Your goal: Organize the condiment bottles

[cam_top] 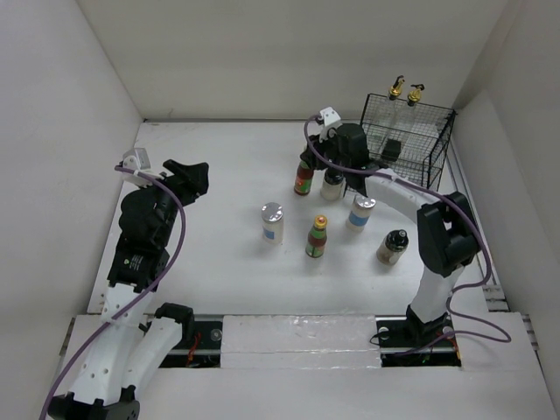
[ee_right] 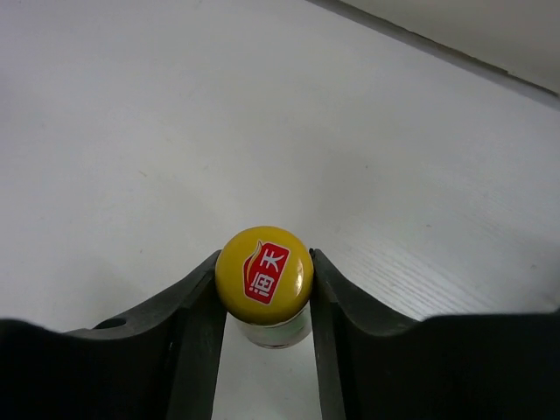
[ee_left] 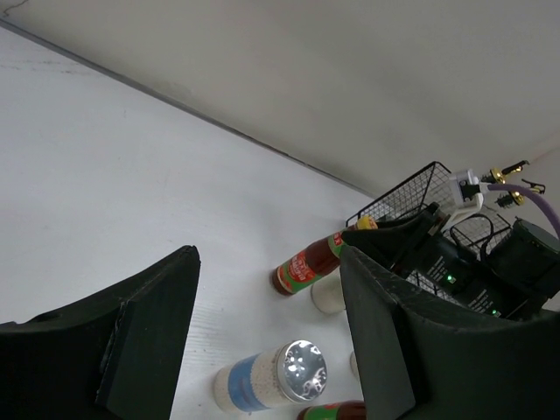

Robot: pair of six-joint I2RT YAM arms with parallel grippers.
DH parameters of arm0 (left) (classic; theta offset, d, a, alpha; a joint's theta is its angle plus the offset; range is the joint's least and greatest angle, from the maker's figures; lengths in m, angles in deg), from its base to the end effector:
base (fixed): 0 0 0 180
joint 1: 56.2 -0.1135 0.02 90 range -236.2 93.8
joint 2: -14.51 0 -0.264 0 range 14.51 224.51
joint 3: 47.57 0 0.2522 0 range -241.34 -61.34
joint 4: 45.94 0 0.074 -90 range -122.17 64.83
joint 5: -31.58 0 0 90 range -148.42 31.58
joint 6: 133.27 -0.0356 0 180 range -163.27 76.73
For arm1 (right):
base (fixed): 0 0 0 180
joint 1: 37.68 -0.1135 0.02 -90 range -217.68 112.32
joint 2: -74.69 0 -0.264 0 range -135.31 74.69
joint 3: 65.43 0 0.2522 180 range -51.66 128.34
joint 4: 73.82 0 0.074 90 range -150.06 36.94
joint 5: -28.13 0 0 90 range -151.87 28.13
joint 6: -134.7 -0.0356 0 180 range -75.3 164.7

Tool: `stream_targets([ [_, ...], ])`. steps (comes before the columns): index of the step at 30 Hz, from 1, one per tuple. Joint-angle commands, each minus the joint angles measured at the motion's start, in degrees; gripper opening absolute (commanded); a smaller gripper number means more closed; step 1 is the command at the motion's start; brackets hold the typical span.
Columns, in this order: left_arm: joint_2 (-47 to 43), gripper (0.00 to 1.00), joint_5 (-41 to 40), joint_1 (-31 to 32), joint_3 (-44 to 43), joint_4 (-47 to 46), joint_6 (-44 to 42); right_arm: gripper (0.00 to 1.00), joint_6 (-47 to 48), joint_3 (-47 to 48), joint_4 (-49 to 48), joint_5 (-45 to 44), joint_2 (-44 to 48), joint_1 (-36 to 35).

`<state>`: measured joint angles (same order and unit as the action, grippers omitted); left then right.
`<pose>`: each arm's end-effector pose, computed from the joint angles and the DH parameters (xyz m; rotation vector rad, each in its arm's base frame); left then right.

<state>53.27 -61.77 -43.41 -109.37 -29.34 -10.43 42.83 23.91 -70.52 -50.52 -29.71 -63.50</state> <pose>0.1517 -0.0323 0.3898 -0.3067 1.4555 -0.6051 0.3863 0.1947 0.2694 -0.5311 1.8429 0.5150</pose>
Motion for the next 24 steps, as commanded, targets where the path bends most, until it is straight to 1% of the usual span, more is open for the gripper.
stream_targets([
  [1, -0.18, 0.61, 0.81, 0.21, -1.45, -2.48, -0.67, 0.24, 0.20, 0.90, -5.87, -1.51, 1.91, -0.81],
  [4, -0.18, 0.61, 1.33, 0.21, -0.92, -2.48, -0.67, 0.23, -0.33, 0.20, -7.82, -1.51, 5.60, -0.81],
  [6, 0.34, 0.61, 1.33, 0.21, -0.92, -2.48, -0.67, 0.22, -0.33, -1.12, -10.36, -1.51, 10.69, -0.81],
  [7, 0.35, 0.61, 1.33, 0.21, -0.92, -2.48, -0.67, 0.20, -0.33, -1.65, -11.33, -2.03, 12.45, 0.06],
  [8, -0.17, 0.61, 1.33, 0.21, -0.92, -2.48, -0.67, 0.20, -0.85, -2.96, -12.82, -2.04, 16.21, 0.68],
  [10, -0.79, 0.61, 0.81, 0.21, -0.92, -2.48, -0.67, 0.20, -0.86, -3.59, -13.35, -3.87, 19.92, 2.17],
  [12, -0.79, 0.61, 0.81, 0.21, -0.92, -2.48, -0.67, 0.20, -0.86, -4.38, -11.35, -5.63, 24.04, 5.25],
  [15, -0.96, 0.61, 0.28, 0.21, -1.45, -2.48, -0.67, 0.20, -0.86, -3.68, -7.93, -8.36, 25.91, 11.13],
  [16, -0.97, 0.61, 0.28, 0.21, -1.45, -2.48, -1.19, 0.20, -2.16, -3.68, -7.04, -8.89, 26.87, 14.71],
  [18, -0.97, 0.61, 0.28, 0.21, -1.45, -2.48, -1.20, 0.19, -4.70, -3.68, -6.51, -8.89, 28.45, 18.25],
  [21, -0.97, 0.61, 0.28, 0.21, -1.45, -2.48, -1.20, 0.18, -6.04, -3.68, -6.50, -12.49, 29.08, 23.52],
  [24, -0.97, 0.61, 0.20, 0.21, -1.45, -2.48, -1.20, 0.17, -6.74, -1.22, -5.28, -13.98, 29.08, 26.34],
])
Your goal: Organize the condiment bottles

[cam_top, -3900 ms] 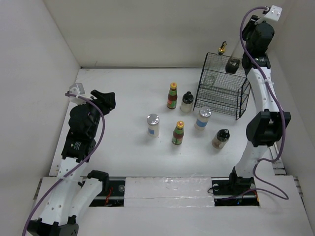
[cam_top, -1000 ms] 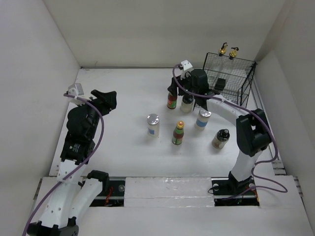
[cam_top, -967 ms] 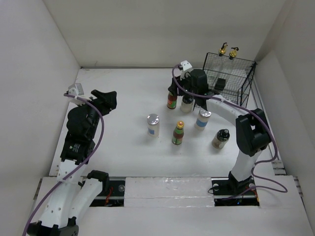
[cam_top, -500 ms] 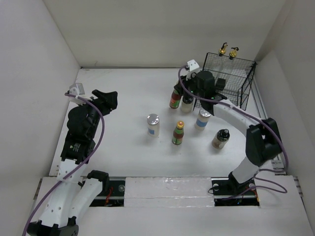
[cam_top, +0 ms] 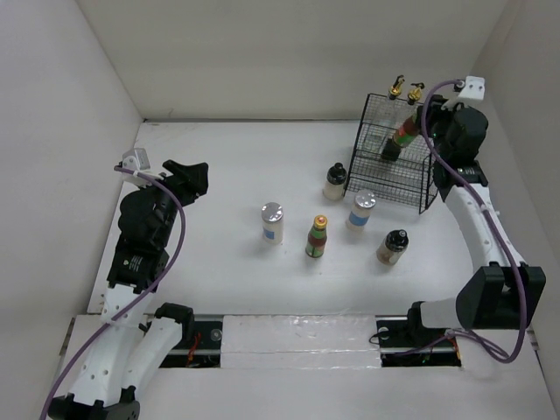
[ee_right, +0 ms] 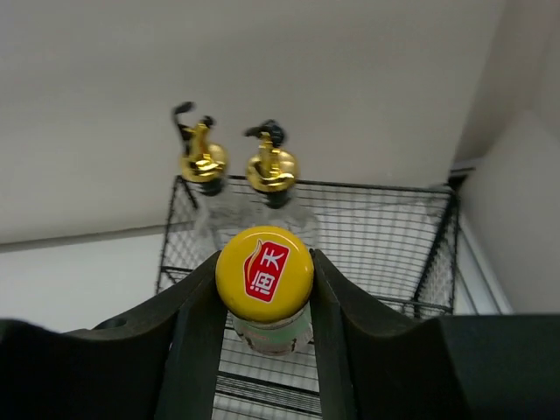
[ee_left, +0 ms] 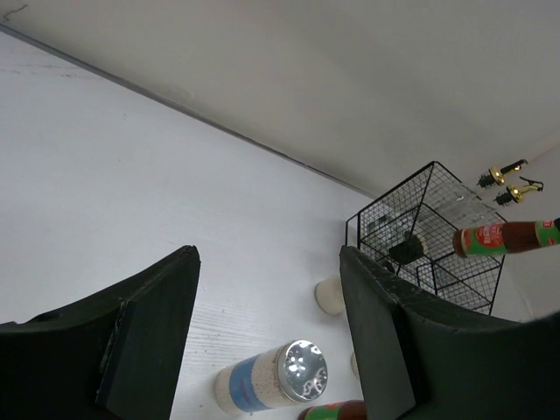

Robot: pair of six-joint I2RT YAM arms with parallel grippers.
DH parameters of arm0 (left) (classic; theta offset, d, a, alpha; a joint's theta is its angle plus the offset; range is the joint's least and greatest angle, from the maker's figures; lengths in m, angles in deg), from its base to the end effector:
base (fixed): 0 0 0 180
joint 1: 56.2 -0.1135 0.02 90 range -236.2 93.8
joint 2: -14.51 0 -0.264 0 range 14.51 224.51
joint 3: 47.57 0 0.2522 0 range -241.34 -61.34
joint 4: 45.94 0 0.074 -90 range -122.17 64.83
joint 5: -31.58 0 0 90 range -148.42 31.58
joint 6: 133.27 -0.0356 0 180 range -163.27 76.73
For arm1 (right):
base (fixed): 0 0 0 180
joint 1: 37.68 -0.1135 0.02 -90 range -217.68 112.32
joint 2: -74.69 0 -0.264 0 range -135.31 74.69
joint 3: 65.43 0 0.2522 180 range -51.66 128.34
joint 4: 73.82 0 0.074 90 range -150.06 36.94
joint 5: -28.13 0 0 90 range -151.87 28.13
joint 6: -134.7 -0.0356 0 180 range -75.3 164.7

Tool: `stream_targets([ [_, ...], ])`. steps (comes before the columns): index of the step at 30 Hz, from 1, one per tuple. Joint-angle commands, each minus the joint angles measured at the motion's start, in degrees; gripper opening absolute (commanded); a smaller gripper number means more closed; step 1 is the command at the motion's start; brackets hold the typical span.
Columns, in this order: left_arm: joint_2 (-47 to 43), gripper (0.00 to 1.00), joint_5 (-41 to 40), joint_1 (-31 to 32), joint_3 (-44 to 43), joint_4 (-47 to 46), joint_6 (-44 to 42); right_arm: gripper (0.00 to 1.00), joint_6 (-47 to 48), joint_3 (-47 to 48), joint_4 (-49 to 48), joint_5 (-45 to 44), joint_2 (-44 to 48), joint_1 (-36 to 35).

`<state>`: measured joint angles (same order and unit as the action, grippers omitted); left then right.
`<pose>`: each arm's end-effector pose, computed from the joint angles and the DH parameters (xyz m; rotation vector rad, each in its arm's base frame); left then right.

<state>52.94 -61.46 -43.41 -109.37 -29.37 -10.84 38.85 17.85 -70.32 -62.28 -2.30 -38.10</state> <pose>0.1501 -0.0321 0.3906 -0.2960 1.4510 -0.6047 0.3207 0.0021 0.4037 0.0778 1.5207 0.0820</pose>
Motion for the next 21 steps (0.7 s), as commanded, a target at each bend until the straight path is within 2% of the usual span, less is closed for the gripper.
stream_targets([
  [1, -0.64, 0.61, -0.11, 0.21, -1.45, -2.46, -0.78, 0.17, -2.77, 5.54, -5.47, -2.84, 1.15, 2.26],
  [9, -0.64, 0.61, 0.49, 0.21, -1.45, -2.46, -0.78, 0.17, -2.77, 17.56, -1.70, -3.81, -4.13, 9.65],
  [16, -0.12, 0.61, 1.02, 0.21, -1.45, -2.46, -0.78, 0.17, 0.13, 25.31, 0.07, -6.28, -8.16, 10.18],
  [21, -0.12, 0.61, 0.50, 0.21, -1.45, -2.46, -0.78, 0.17, 0.13, 24.18, 1.30, -6.80, -10.81, 10.18],
])
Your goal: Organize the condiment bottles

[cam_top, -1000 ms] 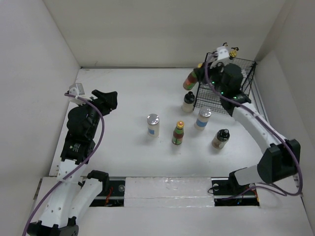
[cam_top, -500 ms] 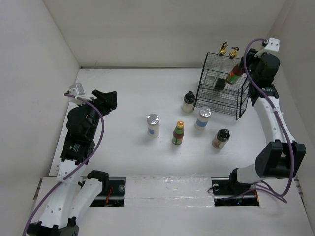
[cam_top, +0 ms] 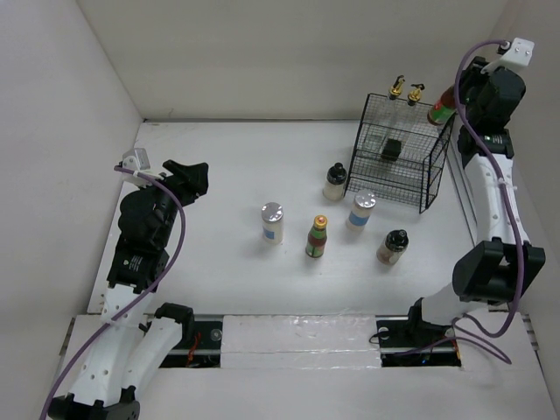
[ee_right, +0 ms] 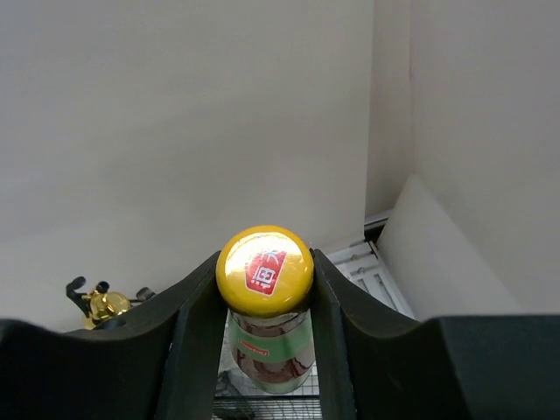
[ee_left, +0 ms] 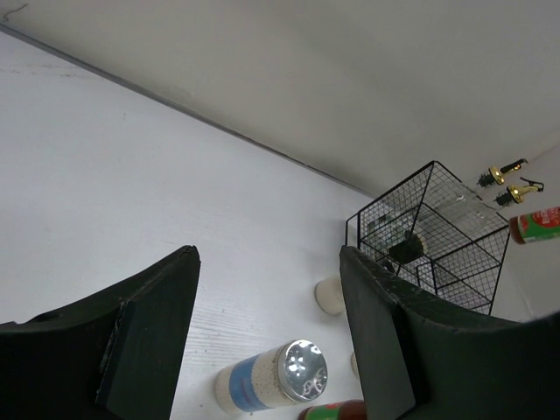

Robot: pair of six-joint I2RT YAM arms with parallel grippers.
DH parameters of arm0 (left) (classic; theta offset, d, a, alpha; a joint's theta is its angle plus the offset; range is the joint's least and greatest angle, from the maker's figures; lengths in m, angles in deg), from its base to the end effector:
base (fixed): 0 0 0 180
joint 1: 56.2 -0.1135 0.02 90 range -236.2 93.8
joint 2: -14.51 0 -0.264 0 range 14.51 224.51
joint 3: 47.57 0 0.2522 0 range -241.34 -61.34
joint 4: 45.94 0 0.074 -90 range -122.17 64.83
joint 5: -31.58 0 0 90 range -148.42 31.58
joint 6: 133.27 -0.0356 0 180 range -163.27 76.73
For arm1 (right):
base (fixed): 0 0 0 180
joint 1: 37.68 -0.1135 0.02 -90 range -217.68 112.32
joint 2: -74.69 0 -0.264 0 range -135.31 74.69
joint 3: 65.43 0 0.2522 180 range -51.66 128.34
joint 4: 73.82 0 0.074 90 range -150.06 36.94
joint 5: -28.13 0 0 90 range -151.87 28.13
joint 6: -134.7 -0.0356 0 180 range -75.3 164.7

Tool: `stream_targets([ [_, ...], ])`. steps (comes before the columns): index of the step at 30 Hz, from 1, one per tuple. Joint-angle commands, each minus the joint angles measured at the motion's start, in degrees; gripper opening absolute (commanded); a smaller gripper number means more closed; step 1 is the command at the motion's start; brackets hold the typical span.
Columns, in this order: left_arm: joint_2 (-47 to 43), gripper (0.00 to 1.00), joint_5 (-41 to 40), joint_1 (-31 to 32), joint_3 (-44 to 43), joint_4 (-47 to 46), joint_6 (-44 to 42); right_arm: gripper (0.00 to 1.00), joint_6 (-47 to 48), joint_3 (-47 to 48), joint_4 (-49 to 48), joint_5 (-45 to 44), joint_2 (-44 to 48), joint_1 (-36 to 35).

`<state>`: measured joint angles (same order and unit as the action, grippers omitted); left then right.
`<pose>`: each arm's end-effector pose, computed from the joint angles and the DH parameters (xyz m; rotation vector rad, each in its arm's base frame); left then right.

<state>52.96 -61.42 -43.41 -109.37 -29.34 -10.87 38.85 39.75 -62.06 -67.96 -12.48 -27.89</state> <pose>0.1502 -0.0322 0.3905 -0.2952 1.4521 -0.6046 0.3497 -0.0642 0.4671 0.2847 1.4358 -0.1337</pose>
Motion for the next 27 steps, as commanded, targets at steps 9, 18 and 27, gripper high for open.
stream_targets([
  [9, -0.14, 0.61, 0.98, 0.21, -1.45, -2.48, -0.76, 0.16, 0.13, -1.32, -10.74, -1.47, -6.16, -0.55],
  [18, 0.47, 0.61, 0.19, 0.21, -1.45, -2.48, -0.76, 0.16, 0.13, -6.51, -13.29, -2.79, -10.90, -1.61],
  [27, 0.39, 0.61, 0.10, 0.21, -1.45, -2.48, -0.76, 0.16, -1.89, -7.57, -13.29, -2.26, -16.89, -2.83],
])
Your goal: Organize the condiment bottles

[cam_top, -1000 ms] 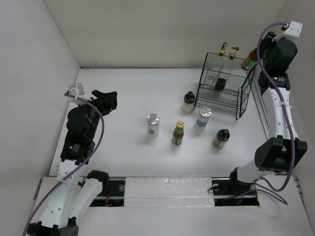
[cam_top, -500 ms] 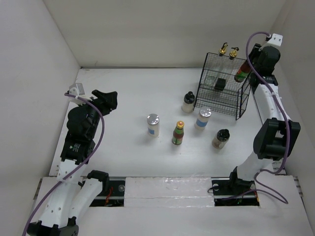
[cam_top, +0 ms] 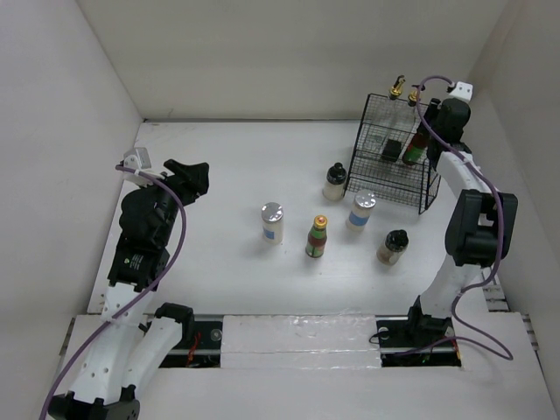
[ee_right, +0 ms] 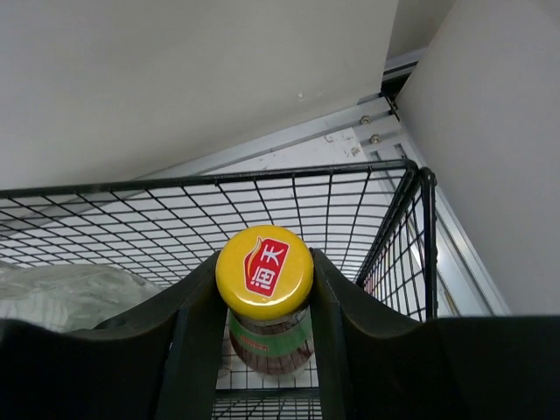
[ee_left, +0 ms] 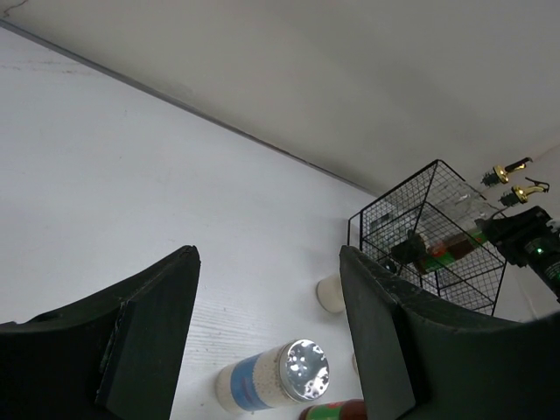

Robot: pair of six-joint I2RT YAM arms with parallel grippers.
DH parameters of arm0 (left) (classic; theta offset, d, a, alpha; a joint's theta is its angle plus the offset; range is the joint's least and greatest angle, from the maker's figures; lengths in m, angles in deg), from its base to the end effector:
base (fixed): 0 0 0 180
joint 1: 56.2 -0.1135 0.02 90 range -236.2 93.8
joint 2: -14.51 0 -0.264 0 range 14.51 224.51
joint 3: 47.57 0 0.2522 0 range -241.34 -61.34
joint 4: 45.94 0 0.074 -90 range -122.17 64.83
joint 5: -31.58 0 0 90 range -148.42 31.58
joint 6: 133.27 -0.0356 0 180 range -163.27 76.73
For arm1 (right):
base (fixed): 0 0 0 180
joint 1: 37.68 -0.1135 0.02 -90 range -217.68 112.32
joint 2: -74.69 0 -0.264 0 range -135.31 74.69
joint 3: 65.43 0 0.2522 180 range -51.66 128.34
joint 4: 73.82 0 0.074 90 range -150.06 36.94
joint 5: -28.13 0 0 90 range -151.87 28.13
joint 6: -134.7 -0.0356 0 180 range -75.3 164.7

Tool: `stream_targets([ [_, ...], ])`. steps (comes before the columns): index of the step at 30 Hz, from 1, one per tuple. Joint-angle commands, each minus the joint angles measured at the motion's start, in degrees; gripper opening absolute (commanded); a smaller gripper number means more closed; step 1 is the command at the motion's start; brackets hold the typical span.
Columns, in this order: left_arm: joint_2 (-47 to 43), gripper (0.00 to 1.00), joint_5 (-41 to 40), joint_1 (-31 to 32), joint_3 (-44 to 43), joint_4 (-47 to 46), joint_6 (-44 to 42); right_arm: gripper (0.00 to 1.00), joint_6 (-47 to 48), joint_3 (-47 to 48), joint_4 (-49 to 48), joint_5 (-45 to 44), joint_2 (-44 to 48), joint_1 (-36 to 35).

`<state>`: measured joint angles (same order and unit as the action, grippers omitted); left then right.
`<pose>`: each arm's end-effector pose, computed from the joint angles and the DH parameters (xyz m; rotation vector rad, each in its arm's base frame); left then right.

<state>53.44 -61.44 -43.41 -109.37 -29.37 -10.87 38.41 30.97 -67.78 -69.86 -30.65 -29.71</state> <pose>0.1524 -0.0327 0.3894 -0.2968 1.4598 -0.6025 0.4395 -0.0665 0.3007 0.3244 1.8032 -0.1483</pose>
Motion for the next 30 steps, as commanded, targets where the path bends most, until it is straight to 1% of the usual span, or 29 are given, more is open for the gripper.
stream_targets([
  [1, -0.09, 0.61, 0.13, 0.21, -1.45, -2.46, -0.76, 0.16, -1.45, 1.22, -7.57, -0.36, 1.28, -1.02],
  [2, -0.09, 0.61, 0.13, 0.21, -1.45, -2.46, -0.76, 0.17, -1.45, 0.70, -7.57, -0.36, 0.75, -1.02],
  [5, -0.09, 0.61, 0.13, 0.21, -1.45, -2.46, -0.76, 0.29, -1.45, 0.69, -7.57, -0.98, 0.75, -1.64],
  [6, -0.09, 0.61, 0.13, 0.21, -1.45, -2.46, -0.76, 0.40, -1.97, 0.69, -7.57, -0.98, 0.75, -1.64],
  [9, -0.09, 0.61, 0.13, 0.21, -1.45, -2.46, -0.76, 0.55, -1.98, 0.16, -7.57, -1.50, 2.50, -2.17],
  [10, -0.09, 0.61, 0.13, 0.21, -1.45, -2.46, -0.76, 0.63, -1.98, -0.36, -7.57, -2.11, 4.16, -2.17],
  [12, 0.44, 0.61, 0.13, 0.21, -1.45, -2.46, -0.76, 0.70, -1.98, -0.36, -7.57, -2.12, 6.28, -2.17],
  [13, 0.44, 0.61, 0.13, 0.21, -1.45, -2.46, -0.76, 0.73, -1.98, -1.50, -7.57, -2.73, 8.98, -2.78],
  [15, 0.44, 0.61, 0.13, 0.21, -1.45, -2.46, -0.76, 0.77, -0.75, -2.82, -7.57, -3.96, 11.98, -3.39],
  [18, 0.44, 0.61, 0.13, 0.21, -1.98, -2.46, -0.76, 0.77, -0.75, -7.29, -8.09, -3.96, 17.96, -5.67],
  [19, 0.44, 0.61, 0.65, 0.21, -1.46, -2.46, -0.76, 0.77, -0.75, -8.96, -8.62, -3.96, 19.54, -7.86],
  [20, 0.44, 0.61, 0.65, 0.21, -1.45, -2.46, -0.76, 0.77, -0.75, -12.55, -9.14, -3.27, 22.34, -9.18],
  [22, 0.44, 0.61, 0.65, 0.21, -1.45, -2.46, -0.76, 0.61, -0.75, -16.78, -9.68, -1.70, 25.17, -12.43],
  [23, 0.96, 0.61, 0.65, 0.21, -1.45, -2.46, -0.76, 0.54, -1.70, -19.06, -12.20, -0.55, 26.49, -16.02],
  [24, 0.96, 0.61, 0.65, 0.21, -1.45, -2.46, -0.76, 0.26, -1.71, -23.96, -14.31, 1.03, 28.76, -17.97],
  [25, 0.96, 0.61, 1.18, 0.21, -1.45, -2.46, -0.76, 0.17, -2.32, -26.09, -15.73, 4.09, 29.74, -19.99],
  [26, 0.96, 0.61, 1.18, 0.21, -1.45, -2.46, -0.76, 0.13, -2.33, -27.77, -16.61, 6.30, 30.62, -23.66],
  [27, 0.96, 0.61, 1.18, 0.21, -1.45, -2.46, -0.76, 0.13, -1.81, -30.40, -17.14, 9.02, 32.20, -25.35],
  [28, 0.96, 0.61, 1.18, 0.21, -1.45, -2.46, -0.76, 0.16, -0.93, -31.55, -17.15, 11.31, 33.17, -26.94],
  [29, 0.96, 0.61, 1.18, 0.21, -1.45, -2.46, -0.76, 0.22, -0.31, -32.78, -17.15, 14.46, 34.23, -28.60],
  [30, 1.49, 0.61, 1.18, 0.21, -1.45, -2.46, -0.76, 0.32, 0.30, -34.10, -17.15, 16.23, 35.45, -31.49],
])
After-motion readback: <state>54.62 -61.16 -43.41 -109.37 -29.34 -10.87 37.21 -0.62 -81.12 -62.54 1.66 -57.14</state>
